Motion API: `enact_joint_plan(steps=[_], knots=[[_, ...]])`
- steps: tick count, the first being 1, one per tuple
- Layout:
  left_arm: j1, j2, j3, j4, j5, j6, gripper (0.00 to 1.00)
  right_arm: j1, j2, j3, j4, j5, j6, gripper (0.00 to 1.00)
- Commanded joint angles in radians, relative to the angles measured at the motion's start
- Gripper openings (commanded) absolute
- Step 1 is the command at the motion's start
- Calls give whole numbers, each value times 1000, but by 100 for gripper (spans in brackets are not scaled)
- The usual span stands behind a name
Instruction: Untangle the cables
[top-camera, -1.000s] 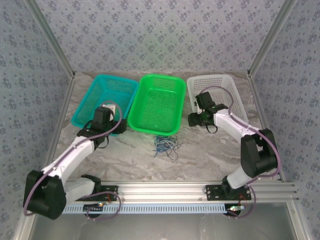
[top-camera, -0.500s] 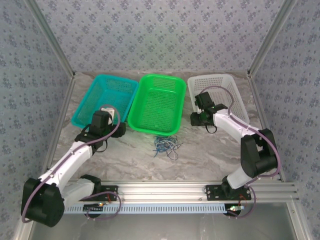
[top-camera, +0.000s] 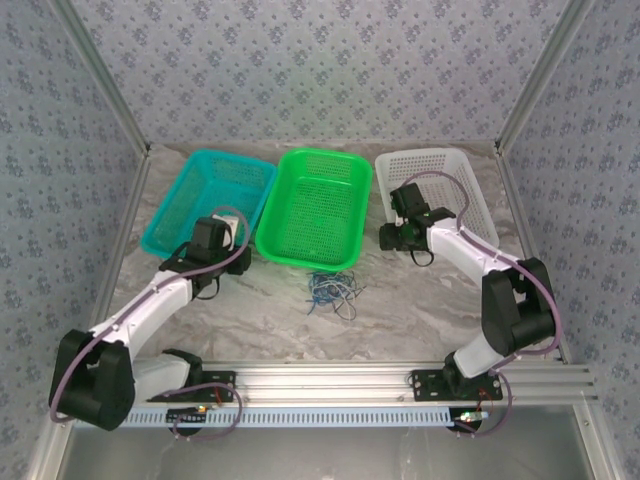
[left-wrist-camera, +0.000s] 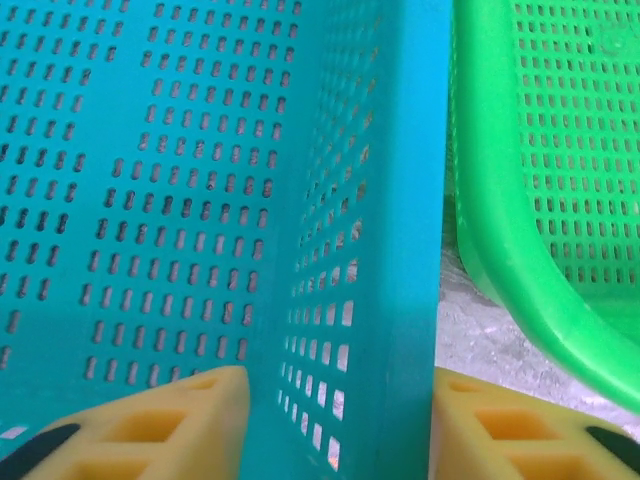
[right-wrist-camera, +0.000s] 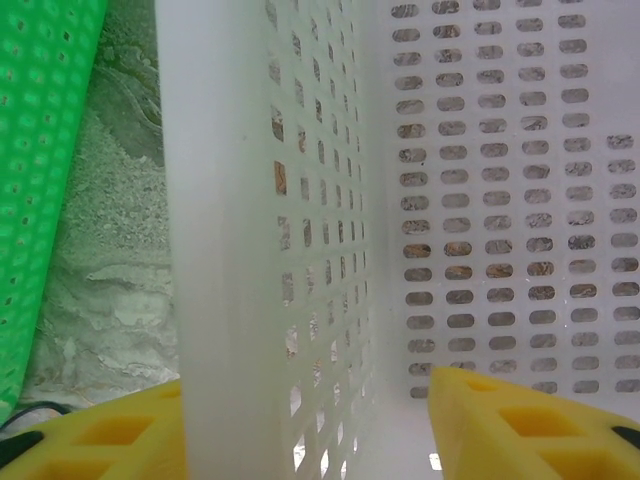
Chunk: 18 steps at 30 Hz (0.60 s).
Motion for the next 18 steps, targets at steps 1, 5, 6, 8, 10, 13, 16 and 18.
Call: enact_joint_plan(steps=[1,5,6,8,10,13,16,18], knots=[[0,24,37,-29,11,-21,37,2,-56,23,-4,-8,12,68],[1,58,69,-17,14,-48,30,18,-106,16,-5,-11,-5,72],[2,70,79,-15,17,-59,28,27,-121,10,-4,-7,-13,73],[1,99,101,-10,26,-82,26,41,-151,0,-4,3,-24,74],[1,127,123,-8,35,-113,26,52,-189,-13,-2,8,-29,74],[0,168,149,7,58,-155,21,71,-257,-56,8,-11,-48,74],[0,201,169,26,70,-183,19,123,-330,-116,15,-35,-85,74],[-1,223,188,23,73,-205,19,166,-369,-158,3,-32,-82,73]])
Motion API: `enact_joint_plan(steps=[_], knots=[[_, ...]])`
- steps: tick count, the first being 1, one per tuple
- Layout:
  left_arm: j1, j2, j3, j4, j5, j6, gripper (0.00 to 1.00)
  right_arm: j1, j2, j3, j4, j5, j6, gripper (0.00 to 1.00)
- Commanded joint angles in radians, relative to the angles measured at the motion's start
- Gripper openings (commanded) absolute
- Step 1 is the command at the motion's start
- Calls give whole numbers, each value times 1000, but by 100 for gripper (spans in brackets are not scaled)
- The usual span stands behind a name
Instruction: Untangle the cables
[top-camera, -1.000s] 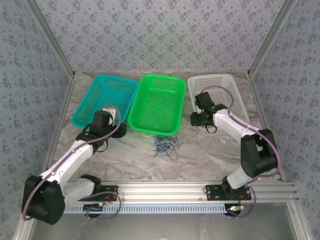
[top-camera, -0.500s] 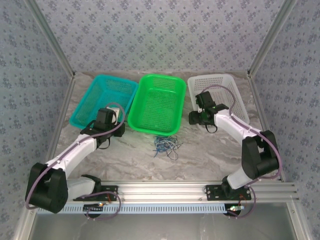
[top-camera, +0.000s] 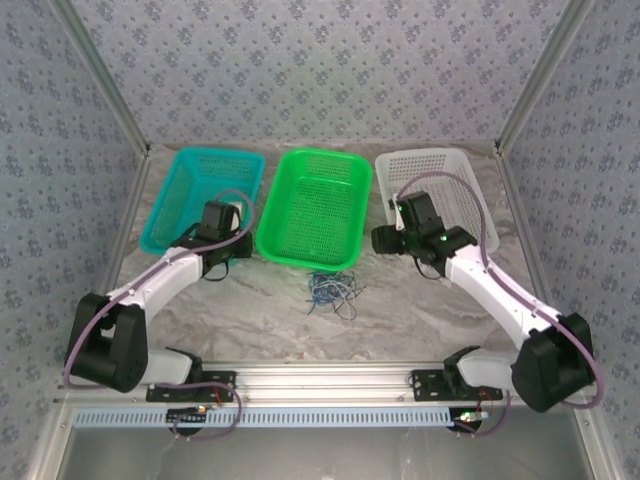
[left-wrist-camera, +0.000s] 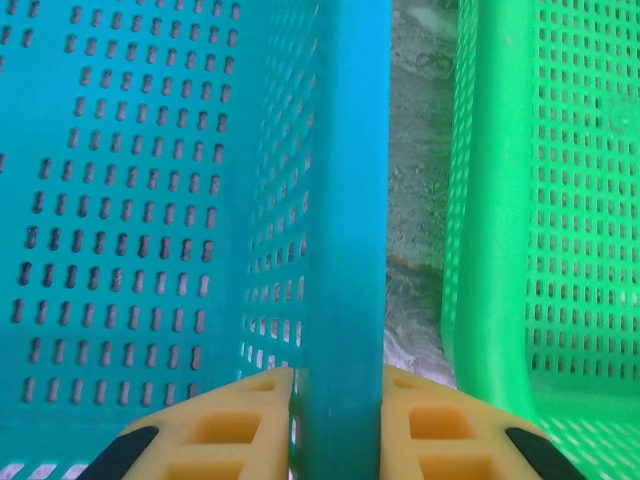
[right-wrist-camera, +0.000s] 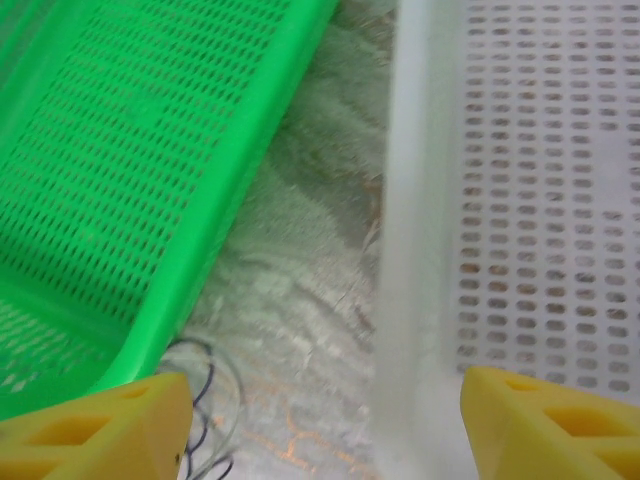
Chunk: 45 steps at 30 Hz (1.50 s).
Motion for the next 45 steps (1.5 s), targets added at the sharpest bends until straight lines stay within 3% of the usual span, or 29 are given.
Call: enact_joint_plan(steps=[1,10,15,22,33,36,40,45], knots=[[-3,32,48,4,62,-93,19,62,-54,-64,-26,-24,-28,73],[-56,73,157,-27,73,-134,27,245,-76,-187,-28,-126,60,63],[-81,75,183,-67,43,-144,44,323,-84,-215,35,-211,85,61],[-94,20,143,-111,-35,-140,57,386,-52,-218,-15,-237,90,59],[-176,-113,59,-62,-93,-82,70,414,55,-264,88,-257,126,49],[-183,-144,30,-34,-96,-80,71,425,89,-271,146,-255,131,41],[-188,-172,7,-22,-94,-77,72,428,91,-272,182,-245,134,18],[-197,-203,-11,-27,-98,-57,73,423,-68,-259,97,-263,96,2]])
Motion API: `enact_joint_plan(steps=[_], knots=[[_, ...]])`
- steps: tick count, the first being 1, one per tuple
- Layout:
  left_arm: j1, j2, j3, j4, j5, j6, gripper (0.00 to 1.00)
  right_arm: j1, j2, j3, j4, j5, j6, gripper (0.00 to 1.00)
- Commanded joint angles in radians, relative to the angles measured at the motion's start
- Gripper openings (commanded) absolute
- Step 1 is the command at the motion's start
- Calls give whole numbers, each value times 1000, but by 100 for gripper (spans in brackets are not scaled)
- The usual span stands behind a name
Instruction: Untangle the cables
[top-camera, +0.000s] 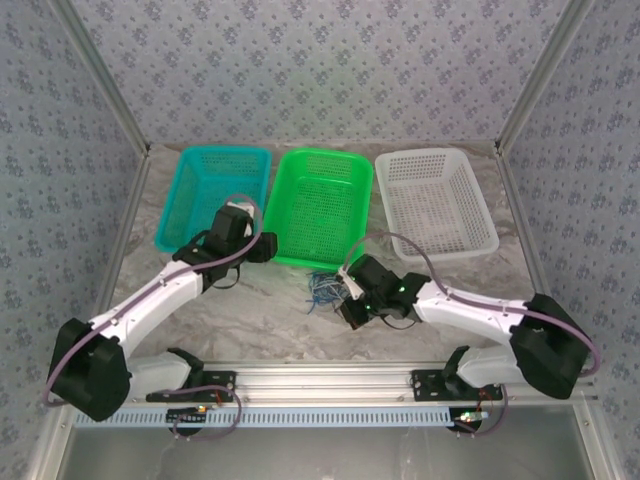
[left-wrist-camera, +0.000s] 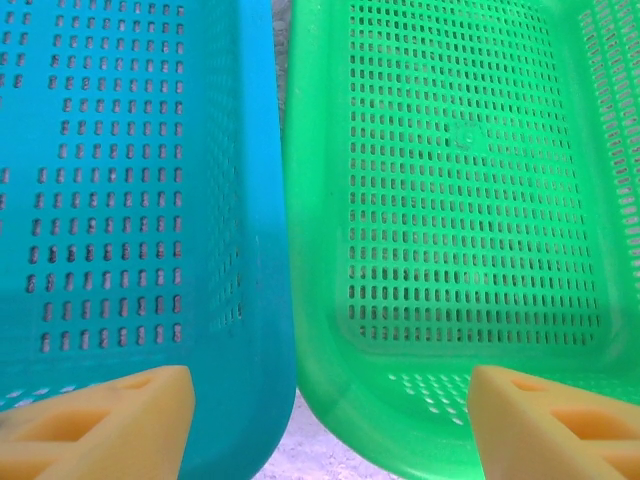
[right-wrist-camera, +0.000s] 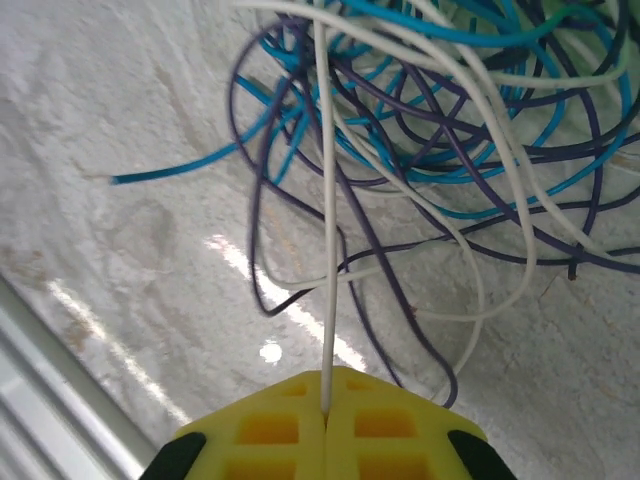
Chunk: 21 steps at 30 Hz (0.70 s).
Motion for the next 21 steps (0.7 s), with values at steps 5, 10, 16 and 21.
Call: enact_joint_plan(steps=[5,10,16,21], knots=[[-34,-76,-34,54,-2,58,73,-41,-295,56,-209,-93,-48,0],[-91,-96,-41,112,56,129,73,-90,-392,125,-297,-145,-63,0],[-183,-109,-72,263,184,182,76,-118,-415,211,-238,-145,-86,0],[-235,-110,-87,364,268,190,76,-125,-413,286,-206,-118,-117,0]])
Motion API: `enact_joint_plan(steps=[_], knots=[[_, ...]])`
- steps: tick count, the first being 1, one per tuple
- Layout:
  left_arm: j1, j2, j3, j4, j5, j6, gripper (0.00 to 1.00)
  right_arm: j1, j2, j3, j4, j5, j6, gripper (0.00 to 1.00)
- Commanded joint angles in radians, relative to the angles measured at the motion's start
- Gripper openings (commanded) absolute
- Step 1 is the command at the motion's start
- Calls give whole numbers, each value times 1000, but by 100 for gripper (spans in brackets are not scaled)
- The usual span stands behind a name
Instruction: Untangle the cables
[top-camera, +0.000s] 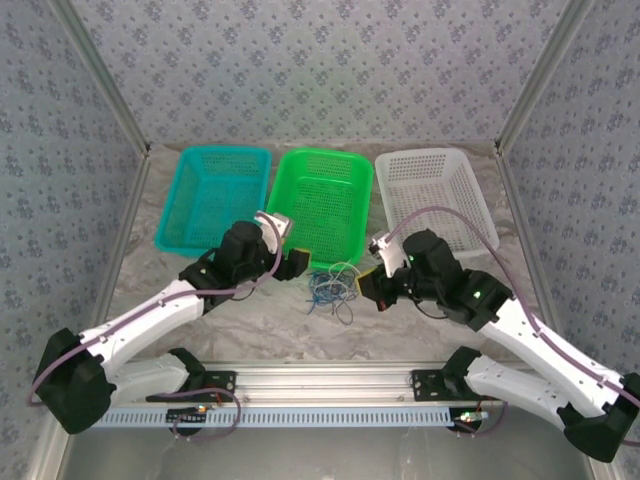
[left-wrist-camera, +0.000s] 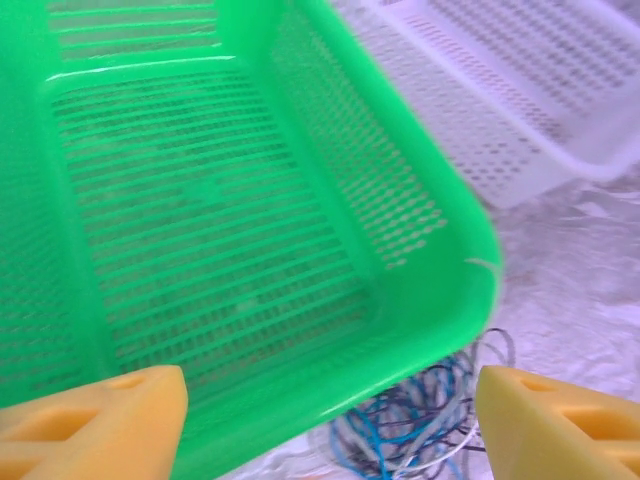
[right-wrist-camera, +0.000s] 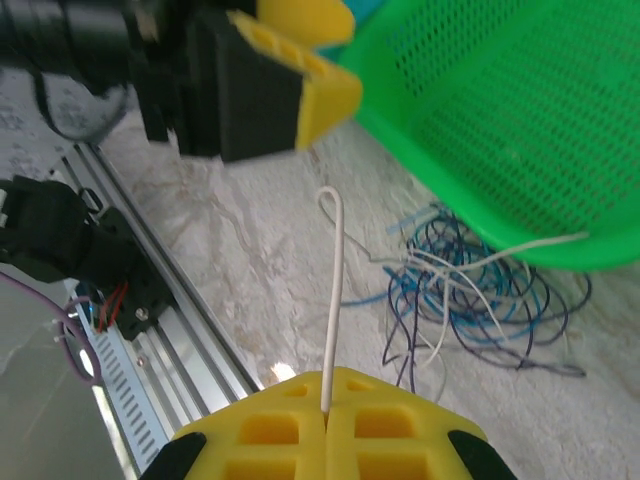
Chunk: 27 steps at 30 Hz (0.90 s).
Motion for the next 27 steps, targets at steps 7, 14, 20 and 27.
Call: enact_joint_plan(steps=[7,14,20,27], knots=[[-84,-33,-31,263,188,50,77,-30,22,107,1,9,-71,0],[-103,-47,-71,398,251,12,78,-37,28,110,31,70,-68,0],[-131,15,-33,430,272,14,80,-44,73,166,31,44,-95,0],[-154,85,17,467,272,0,78,-44,96,169,33,42,-96,0]])
